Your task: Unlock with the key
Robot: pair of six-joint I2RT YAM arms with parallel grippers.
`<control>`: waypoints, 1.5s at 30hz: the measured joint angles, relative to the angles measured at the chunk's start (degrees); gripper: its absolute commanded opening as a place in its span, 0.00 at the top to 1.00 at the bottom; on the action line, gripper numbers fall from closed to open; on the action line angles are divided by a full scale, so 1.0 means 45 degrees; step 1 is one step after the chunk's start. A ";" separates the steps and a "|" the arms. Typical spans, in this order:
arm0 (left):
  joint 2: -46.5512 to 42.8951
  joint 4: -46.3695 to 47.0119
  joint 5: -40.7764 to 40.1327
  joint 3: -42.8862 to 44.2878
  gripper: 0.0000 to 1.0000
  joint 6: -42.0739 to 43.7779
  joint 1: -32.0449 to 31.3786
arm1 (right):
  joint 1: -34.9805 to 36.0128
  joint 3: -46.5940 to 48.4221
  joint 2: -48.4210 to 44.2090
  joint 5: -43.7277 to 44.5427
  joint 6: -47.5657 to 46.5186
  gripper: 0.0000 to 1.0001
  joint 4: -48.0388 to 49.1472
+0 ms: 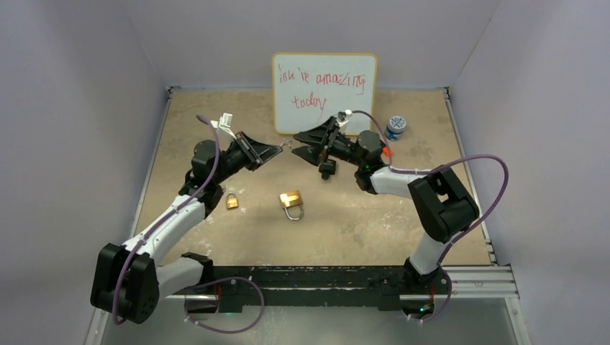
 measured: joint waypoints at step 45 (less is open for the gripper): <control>0.1443 -1.0486 0.8752 0.4857 1.00 1.2245 0.0078 | 0.0189 0.1224 -0.2754 -0.6547 -1.3702 0.82 -0.9073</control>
